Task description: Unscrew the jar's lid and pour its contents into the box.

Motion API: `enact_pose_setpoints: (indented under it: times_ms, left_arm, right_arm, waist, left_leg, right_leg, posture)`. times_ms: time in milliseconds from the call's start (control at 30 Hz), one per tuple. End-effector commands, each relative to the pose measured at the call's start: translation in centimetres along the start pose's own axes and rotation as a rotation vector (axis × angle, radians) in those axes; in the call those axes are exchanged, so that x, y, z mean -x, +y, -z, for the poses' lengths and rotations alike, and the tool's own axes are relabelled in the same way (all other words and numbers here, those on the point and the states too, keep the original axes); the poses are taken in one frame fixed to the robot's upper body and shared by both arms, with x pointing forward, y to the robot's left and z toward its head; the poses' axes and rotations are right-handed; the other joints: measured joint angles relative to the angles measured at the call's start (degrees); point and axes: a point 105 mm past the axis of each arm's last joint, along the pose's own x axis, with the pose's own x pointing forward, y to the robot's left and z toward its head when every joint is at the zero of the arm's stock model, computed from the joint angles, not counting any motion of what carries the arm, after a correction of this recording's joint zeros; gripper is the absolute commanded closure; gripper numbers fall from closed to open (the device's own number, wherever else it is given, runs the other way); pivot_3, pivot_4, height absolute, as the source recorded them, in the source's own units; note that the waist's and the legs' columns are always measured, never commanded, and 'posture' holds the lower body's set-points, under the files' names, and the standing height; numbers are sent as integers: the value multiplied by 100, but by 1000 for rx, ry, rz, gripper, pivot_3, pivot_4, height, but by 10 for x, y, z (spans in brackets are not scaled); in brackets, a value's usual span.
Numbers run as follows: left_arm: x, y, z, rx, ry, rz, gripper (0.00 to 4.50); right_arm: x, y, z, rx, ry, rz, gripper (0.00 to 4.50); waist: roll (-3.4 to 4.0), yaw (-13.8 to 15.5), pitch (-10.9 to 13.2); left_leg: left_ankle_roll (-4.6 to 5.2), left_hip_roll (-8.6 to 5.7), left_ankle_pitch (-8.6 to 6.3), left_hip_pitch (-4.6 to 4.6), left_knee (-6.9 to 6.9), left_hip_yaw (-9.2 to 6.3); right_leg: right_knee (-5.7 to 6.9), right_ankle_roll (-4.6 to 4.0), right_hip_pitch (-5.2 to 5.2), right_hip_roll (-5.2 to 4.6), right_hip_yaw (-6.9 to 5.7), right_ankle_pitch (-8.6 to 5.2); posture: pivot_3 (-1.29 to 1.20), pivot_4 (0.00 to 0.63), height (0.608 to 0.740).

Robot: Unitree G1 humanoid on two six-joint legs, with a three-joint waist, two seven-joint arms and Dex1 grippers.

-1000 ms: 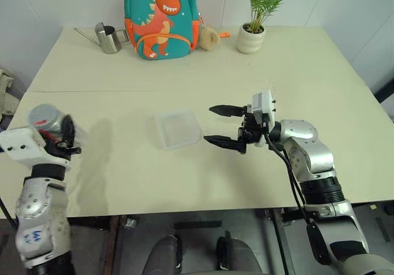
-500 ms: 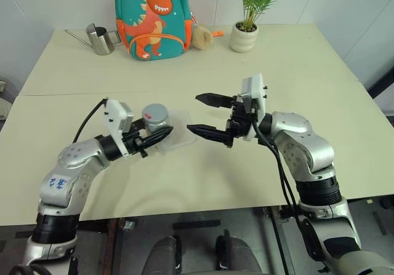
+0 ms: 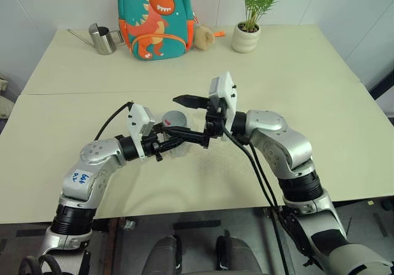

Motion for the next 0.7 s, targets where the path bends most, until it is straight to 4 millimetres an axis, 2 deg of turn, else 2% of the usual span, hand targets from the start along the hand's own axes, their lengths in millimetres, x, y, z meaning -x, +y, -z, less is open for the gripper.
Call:
enact_pose_setpoints:
  times_ms: [33, 400, 500, 633, 700]
  left_arm:
    - [-2, -5, -22, -77, -61, 18, 2578]
    - [-3, -6, -24, -76, -74, 18, 2578]
    - [-2, -6, -25, -76, -75, 12, 2578]
    - [-1, -7, -24, -78, -68, 18, 2578]
    - [0, -7, -23, -77, -65, 19, 2578]
  right_arm:
    - [-3, 1, -10, 24, -27, -9, 0]
    - [-5, 0, -9, 8, -41, -10, 0]
    - [-4, 0, -6, 9, -38, -17, 578]
    - [-3, 1, -8, 7, -57, -24, 1942]
    - [-3, 1, -9, 7, -69, -30, 1952]
  waist:
    - [0, 0, 0]
    - [0, -3, 0]
    - [0, -3, 0]
    - [0, -3, 0]
    - [0, -3, 0]
  left_leg:
    - [1, -1, 0, 0, 0, 0]
    - [1, -1, 1, 1, 2, 0]
    - [1, -1, 1, 1, 2, 0]
    - [1, -1, 1, 1, 2, 0]
    - [1, -1, 1, 1, 3, -1]
  right_leg:
    - [1, 0, 0, -1, -1, 0]
    - [6, 0, 0, -2, 0, 0]
    - [6, 0, 0, -2, 0, 0]
    - [6, 0, 0, -2, 0, 0]
    - [7, 0, 0, -2, 0, 0]
  posture:
    - [0, 150, 740]
    - [0, 150, 740]
    - [0, 150, 740]
    - [0, 150, 740]
    - [0, 150, 740]
